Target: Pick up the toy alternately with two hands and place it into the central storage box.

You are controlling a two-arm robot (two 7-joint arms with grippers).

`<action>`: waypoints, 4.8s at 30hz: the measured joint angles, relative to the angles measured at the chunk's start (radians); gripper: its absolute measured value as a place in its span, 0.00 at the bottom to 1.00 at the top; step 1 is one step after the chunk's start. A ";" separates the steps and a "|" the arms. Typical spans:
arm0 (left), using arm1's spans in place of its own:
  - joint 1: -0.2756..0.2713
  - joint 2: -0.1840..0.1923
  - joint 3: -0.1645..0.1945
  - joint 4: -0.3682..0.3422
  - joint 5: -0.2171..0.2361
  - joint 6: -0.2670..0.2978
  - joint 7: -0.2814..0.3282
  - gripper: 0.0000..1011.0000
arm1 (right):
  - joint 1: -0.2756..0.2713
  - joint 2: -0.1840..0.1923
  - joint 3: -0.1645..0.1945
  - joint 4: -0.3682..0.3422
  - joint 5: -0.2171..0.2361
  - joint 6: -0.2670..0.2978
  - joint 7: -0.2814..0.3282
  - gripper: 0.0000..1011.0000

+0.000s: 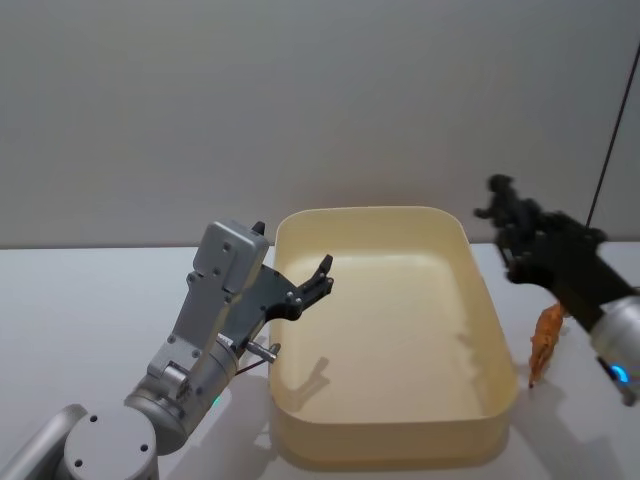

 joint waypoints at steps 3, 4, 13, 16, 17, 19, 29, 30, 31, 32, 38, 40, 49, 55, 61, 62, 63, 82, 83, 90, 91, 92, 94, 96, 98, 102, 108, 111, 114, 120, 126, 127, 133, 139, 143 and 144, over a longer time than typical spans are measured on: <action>0.000 0.000 0.000 0.000 0.000 0.000 0.000 0.99 | 0.030 -0.024 -0.019 0.025 -0.017 0.028 0.029 0.31; 0.000 0.000 0.000 0.000 0.000 0.000 0.000 0.99 | 0.037 -0.030 -0.024 0.032 -0.021 0.032 0.033 0.31; 0.000 0.000 0.000 0.000 0.000 0.000 0.000 0.99 | 0.113 -0.102 -0.078 0.126 -0.094 0.088 0.072 0.31; 0.000 0.000 0.000 0.000 0.000 0.000 0.000 0.99 | 0.128 -0.117 -0.091 0.154 -0.115 0.098 0.072 0.31; 0.000 0.000 0.000 0.000 0.000 0.000 0.000 0.99 | 0.131 -0.121 -0.093 0.160 -0.120 0.100 0.072 0.31; 0.000 0.000 0.000 0.000 0.000 0.000 0.000 0.99 | 0.141 -0.130 -0.100 0.176 -0.132 0.106 0.072 0.31; 0.000 0.000 0.000 0.000 0.000 0.000 0.000 0.99 | 0.165 -0.155 -0.119 0.219 -0.166 0.122 0.070 0.62; 0.000 0.000 0.000 0.000 0.000 0.000 0.000 0.99 | 0.167 -0.157 -0.120 0.221 -0.167 0.123 0.069 0.64; 0.000 0.000 0.000 0.000 0.000 0.000 0.000 0.99 | 0.168 -0.158 -0.121 0.223 -0.169 0.124 0.069 0.70; 0.000 0.000 0.000 0.000 0.000 0.000 0.000 0.99 | 0.170 -0.160 -0.122 0.227 -0.171 0.125 0.069 0.71; 0.000 0.000 0.000 0.000 0.000 0.000 0.000 0.99 | 0.175 -0.166 -0.126 0.236 -0.179 0.128 0.069 0.88; 0.000 0.000 0.000 0.000 0.000 0.000 0.000 0.99 | 0.175 -0.165 -0.126 0.236 -0.179 0.128 0.068 0.94; 0.000 0.000 0.000 0.000 0.000 0.000 0.000 0.99 | 0.136 -0.120 -0.094 0.181 -0.157 0.148 0.038 0.99; 0.000 0.000 0.000 0.000 0.000 0.000 0.000 0.99 | 0.088 -0.075 -0.062 0.124 -0.132 0.171 0.002 0.99; 0.000 0.000 0.000 0.000 0.000 0.000 0.000 0.99 | 0.027 -0.018 -0.021 0.053 -0.104 0.195 -0.042 0.99; 0.000 0.000 0.000 0.000 0.000 0.000 0.000 0.99 | 0.014 -0.007 -0.013 0.039 -0.100 0.200 -0.050 0.99; 0.000 0.000 0.000 0.000 0.000 0.000 0.000 0.99 | 0.008 -0.001 -0.009 0.032 -0.097 0.204 -0.055 0.99; 0.000 0.000 0.000 0.000 0.000 0.000 0.000 0.99 | -0.092 0.068 0.052 -0.015 -0.065 0.279 -0.119 0.99; 0.000 0.000 0.000 0.000 0.000 0.000 0.000 0.99 | -0.092 0.068 0.053 -0.011 -0.065 0.280 -0.120 0.99; 0.000 0.000 0.000 0.000 0.000 0.000 0.000 0.99 | -0.072 0.053 0.051 0.043 -0.081 0.279 -0.125 0.99; 0.000 0.000 0.000 0.000 0.000 0.000 0.000 0.99 | -0.068 0.050 0.050 0.051 -0.083 0.278 -0.125 0.99; 0.000 0.000 0.000 0.000 0.000 0.000 0.000 0.99 | -0.061 0.045 0.048 0.064 -0.089 0.275 -0.124 0.99; 0.000 0.000 0.000 0.000 0.000 0.000 0.000 0.99 | -0.053 0.038 0.045 0.079 -0.093 0.272 -0.123 0.99; 0.000 0.000 0.000 0.000 0.000 0.000 0.000 0.99 | -0.046 0.032 0.042 0.092 -0.098 0.268 -0.122 0.99; 0.000 0.000 0.000 0.000 0.000 0.000 0.000 0.99 | -0.035 0.024 0.038 0.113 -0.106 0.263 -0.119 0.99; 0.000 0.000 0.000 0.000 0.000 0.000 0.000 0.99 | -0.016 0.008 0.030 0.150 -0.118 0.255 -0.116 0.99; 0.000 0.000 0.000 0.000 0.000 0.000 0.000 0.99 | 0.006 -0.010 0.023 0.200 -0.132 0.248 -0.117 0.99; 0.000 0.000 0.000 0.000 0.000 0.000 0.000 0.99 | 0.016 -0.020 0.019 0.224 -0.137 0.243 -0.117 0.99; 0.000 0.000 0.000 0.000 0.000 0.000 0.000 0.99 | 0.025 -0.027 0.015 0.244 -0.144 0.238 -0.113 0.99; 0.000 0.000 0.000 0.000 0.000 0.000 0.000 0.99 | 0.039 -0.040 0.008 0.277 -0.154 0.231 -0.103 0.97; 0.000 0.000 0.000 0.000 0.000 0.000 0.000 0.99 | 0.049 -0.049 0.003 0.300 -0.160 0.226 -0.096 0.80; 0.000 0.000 0.000 0.000 0.000 0.000 0.000 0.99 | 0.051 -0.051 0.002 0.304 -0.162 0.225 -0.094 0.76; 0.000 0.000 0.000 0.000 0.000 0.000 0.000 0.99 | 0.056 -0.056 0.000 0.316 -0.165 0.222 -0.090 0.58; 0.000 0.000 0.000 0.000 0.000 0.000 0.000 0.99 | 0.058 -0.058 -0.001 0.320 -0.167 0.219 -0.088 0.41; 0.000 0.000 0.000 0.000 0.000 0.000 0.000 0.99 | 0.058 -0.060 0.000 0.320 -0.169 0.203 -0.090 0.30; 0.000 0.000 0.000 0.000 0.000 0.000 0.000 0.99 | 0.058 -0.060 0.000 0.320 -0.170 0.201 -0.090 0.30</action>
